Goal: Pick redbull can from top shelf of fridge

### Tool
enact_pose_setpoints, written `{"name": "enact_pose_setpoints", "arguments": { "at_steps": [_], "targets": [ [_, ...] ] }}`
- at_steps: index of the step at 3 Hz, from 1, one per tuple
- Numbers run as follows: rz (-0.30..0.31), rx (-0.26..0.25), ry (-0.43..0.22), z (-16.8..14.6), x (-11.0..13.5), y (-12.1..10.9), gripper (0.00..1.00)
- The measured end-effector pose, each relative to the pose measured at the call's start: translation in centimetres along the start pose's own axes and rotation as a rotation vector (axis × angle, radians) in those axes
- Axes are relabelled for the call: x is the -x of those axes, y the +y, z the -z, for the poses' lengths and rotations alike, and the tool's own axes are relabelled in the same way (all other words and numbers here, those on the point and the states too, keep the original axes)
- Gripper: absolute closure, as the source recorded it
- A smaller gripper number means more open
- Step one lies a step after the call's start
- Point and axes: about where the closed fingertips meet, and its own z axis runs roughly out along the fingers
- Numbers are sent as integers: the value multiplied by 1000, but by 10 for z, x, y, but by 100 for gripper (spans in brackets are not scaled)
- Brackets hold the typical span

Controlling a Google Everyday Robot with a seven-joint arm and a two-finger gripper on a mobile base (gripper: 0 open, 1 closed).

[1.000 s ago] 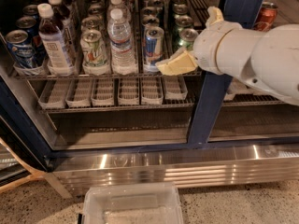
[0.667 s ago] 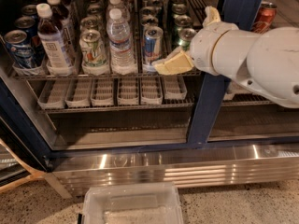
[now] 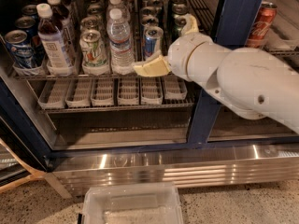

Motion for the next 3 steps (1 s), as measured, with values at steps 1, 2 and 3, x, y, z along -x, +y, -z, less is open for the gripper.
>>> {"name": "enact_pose_setpoints", "arguments": {
  "at_steps": [1, 2, 3],
  "targets": [
    [-40, 37, -5, -13, -12, 25, 0],
    [-68, 56, 31, -17, -32, 38, 0],
    [-68, 56, 33, -17, -33, 39, 0]
  ]
}}
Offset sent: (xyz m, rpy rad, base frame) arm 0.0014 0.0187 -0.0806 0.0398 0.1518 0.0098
